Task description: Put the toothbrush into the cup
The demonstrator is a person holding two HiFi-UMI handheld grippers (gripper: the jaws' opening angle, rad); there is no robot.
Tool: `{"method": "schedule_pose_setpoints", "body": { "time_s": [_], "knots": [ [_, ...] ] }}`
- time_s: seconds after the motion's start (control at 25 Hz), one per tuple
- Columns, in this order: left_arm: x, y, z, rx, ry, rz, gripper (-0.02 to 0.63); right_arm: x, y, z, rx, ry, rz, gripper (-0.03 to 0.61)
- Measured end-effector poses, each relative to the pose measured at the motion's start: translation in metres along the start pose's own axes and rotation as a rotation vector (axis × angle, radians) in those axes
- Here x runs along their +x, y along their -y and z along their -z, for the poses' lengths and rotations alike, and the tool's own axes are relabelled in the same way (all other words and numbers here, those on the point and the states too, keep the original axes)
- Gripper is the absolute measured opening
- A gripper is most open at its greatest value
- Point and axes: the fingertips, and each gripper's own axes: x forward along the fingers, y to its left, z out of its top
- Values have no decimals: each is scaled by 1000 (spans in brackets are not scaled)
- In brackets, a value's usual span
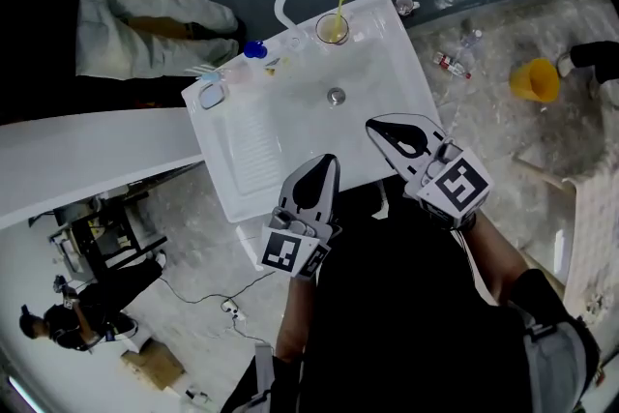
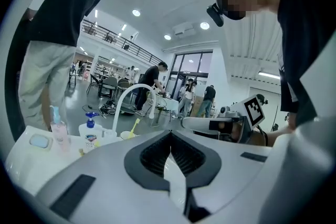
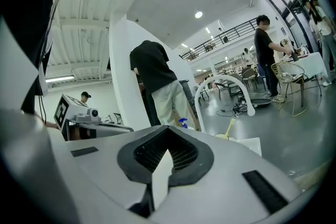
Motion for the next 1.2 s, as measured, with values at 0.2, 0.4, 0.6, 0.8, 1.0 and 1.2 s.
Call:
{"method": "schedule_pose_setpoints", "body": {
  "time_s": [0.2, 0.4, 0.6, 0.8, 1.0, 1.2],
  "knots": [
    [-19, 11, -2, 15, 16, 15, 12, -16, -9, -10, 9, 28, 22, 14],
    [-54, 20, 0, 28, 61, 20, 12, -25, -52, -6, -23, 8, 21, 14],
    [-112, 34, 15, 65, 69, 47, 11, -36, -119, 8, -52, 31, 17, 14],
    [-176, 52, 34, 83, 94, 78, 11, -60, -185, 37, -65, 17, 33, 14],
    [-231, 74, 50, 118, 109, 110, 12, -82, -242, 59, -39, 13, 48, 14],
    [-279, 101, 78, 109, 80, 146, 12, -112, -291, 84, -6, 18, 54, 14]
  ]
}}
